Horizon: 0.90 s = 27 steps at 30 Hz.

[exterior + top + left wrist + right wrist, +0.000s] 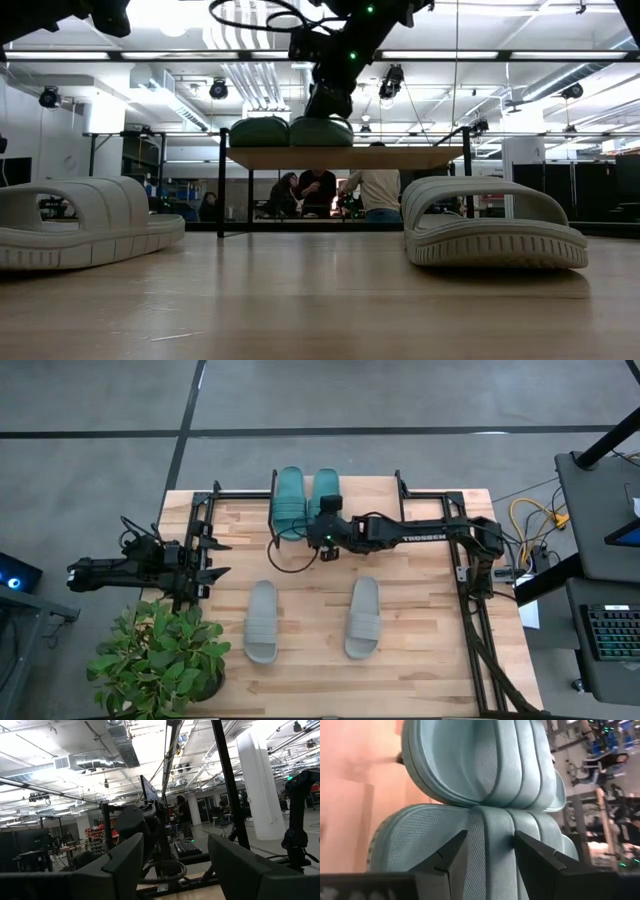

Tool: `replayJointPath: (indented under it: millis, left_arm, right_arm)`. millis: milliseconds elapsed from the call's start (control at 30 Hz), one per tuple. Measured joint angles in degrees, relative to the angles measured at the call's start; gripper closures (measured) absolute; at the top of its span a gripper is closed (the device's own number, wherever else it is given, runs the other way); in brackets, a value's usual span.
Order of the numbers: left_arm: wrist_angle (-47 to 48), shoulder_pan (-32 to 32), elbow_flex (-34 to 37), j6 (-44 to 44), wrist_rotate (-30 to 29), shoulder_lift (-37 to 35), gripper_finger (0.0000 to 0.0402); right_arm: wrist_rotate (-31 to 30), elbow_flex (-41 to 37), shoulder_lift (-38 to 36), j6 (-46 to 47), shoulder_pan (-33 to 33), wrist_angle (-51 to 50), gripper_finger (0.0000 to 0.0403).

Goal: Pick and place slides into the shelf
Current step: Put the green slide on the shelf next to the other green slide

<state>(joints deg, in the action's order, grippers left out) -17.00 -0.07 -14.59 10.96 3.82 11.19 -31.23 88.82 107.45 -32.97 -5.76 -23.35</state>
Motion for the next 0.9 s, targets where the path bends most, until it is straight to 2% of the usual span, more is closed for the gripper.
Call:
replayJointPath:
  millis: [200, 367, 433, 567, 633, 767, 900]
  left_arm:
    - [0.0, 0.0, 0.0, 0.0, 0.0, 0.0, 0.0194]
    - [0.0, 0.0, 0.0, 0.0, 0.0, 0.0, 0.0194]
    - [0.0, 0.0, 0.0, 0.0, 0.0, 0.0, 0.0194]
    - [0.1, 0.0, 0.0, 0.0, 0.0, 0.1, 0.0194]
    - [0.1, 0.0, 0.0, 0.0, 0.0, 0.1, 0.0194]
    - [0.1, 0.0, 0.0, -0.1, 0.0, 0.1, 0.0194]
    - [0.3, 0.0, 0.0, -0.1, 0.0, 0.2, 0.0194]
  right_arm:
    - [6.3, 1.1, -1.5, 2.4, 0.2, 1.7, 0.0267]
    - [5.8, 1.9, -3.6, 3.1, 0.1, 2.3, 0.0280]
    - [1.5, 1.9, -4.3, 4.5, 0.1, 2.2, 0.0287]
    - [-16.8, 1.9, -5.5, 5.0, -0.2, 0.6, 0.0307]
    - [-19.9, 1.9, -6.0, 6.9, -1.0, -2.6, 0.0322]
    - [-14.2, 1.8, -7.2, 16.0, -3.6, -11.2, 0.0369]
    - [-2.9, 1.0, -7.6, 24.9, -7.7, -17.8, 0.0391]
